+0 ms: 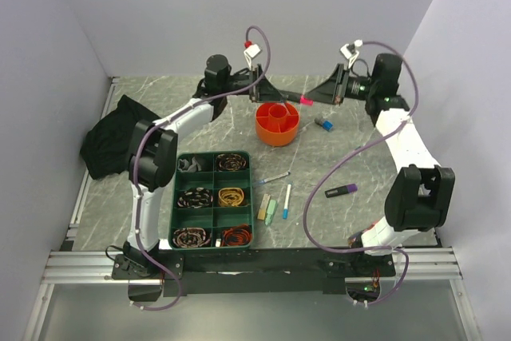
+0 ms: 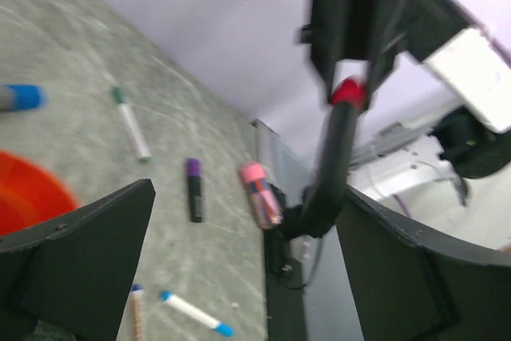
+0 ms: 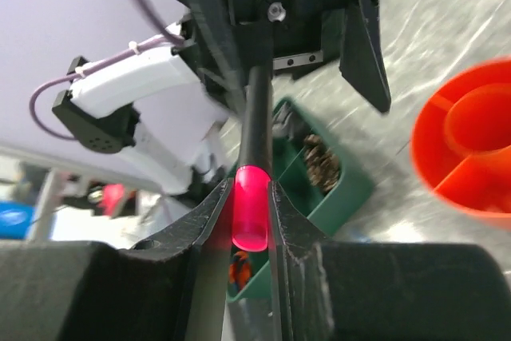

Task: Sort the stationery into containers
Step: Place the pen in the storage box.

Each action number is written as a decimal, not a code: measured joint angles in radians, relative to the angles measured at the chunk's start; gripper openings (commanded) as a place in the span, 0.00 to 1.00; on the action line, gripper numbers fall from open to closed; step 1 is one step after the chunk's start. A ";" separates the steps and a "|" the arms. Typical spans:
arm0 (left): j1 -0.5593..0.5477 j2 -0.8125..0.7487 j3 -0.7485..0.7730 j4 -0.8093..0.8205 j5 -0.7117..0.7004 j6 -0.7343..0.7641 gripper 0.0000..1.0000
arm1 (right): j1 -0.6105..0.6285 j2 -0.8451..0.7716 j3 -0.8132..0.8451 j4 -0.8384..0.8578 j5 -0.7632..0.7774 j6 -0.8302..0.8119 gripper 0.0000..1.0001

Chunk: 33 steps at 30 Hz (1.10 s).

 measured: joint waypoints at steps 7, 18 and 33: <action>0.179 -0.013 -0.002 -0.212 -0.066 0.211 0.99 | -0.020 0.003 0.235 -0.375 0.190 -0.388 0.00; 0.333 -0.222 -0.124 -0.467 -0.159 0.520 0.99 | 0.135 0.190 0.592 -0.804 0.683 -0.926 0.00; 0.370 -0.370 -0.307 -0.474 -0.182 0.618 1.00 | 0.261 0.572 1.027 -1.252 1.036 -1.239 0.00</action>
